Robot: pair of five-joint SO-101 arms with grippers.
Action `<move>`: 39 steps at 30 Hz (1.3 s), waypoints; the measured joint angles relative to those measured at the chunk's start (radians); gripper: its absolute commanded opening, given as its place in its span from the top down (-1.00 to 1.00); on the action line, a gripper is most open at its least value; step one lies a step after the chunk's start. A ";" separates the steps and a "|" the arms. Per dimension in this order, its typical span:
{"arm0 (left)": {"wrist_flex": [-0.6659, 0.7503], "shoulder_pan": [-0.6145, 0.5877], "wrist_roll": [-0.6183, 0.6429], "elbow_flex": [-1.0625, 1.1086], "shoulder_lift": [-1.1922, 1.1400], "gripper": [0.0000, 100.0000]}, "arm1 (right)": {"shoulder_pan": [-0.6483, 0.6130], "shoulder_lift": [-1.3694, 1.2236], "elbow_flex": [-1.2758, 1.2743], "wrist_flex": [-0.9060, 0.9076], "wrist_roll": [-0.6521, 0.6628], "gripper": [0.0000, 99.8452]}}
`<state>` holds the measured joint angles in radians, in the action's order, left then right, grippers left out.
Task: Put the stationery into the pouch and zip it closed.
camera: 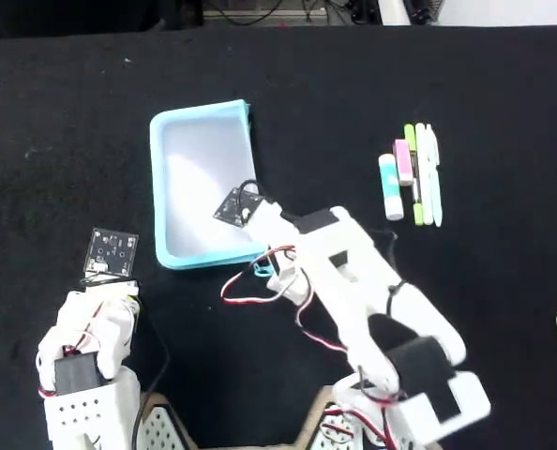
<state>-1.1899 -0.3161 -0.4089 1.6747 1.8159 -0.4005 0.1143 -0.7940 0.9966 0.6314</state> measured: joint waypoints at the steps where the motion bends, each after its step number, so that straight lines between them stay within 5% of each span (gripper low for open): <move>1: 0.000 0.000 0.000 0.000 0.000 0.81 | 0.000 -0.018 0.000 -0.021 0.003 0.46; 6: 0.000 0.000 0.000 0.000 0.000 0.81 | 0.029 -0.068 0.005 -0.083 0.003 1.00; 18: 0.000 -0.002 0.000 0.000 0.000 0.81 | 0.319 0.077 -0.087 -0.031 0.003 0.91; 24: 0.000 -0.002 0.000 0.000 0.000 0.81 | 0.285 0.117 -0.137 0.000 0.003 0.56; 30: 0.000 -0.002 0.000 0.000 0.000 0.81 | 0.107 0.181 -0.104 0.103 -0.075 0.55; 39: 0.000 -0.002 0.000 0.000 0.000 0.81 | 0.037 0.157 -0.193 -0.218 -0.172 0.55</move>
<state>-1.1899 -0.3176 -0.4089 1.6747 1.8159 -0.3636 0.2708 -0.9874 0.7787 0.4595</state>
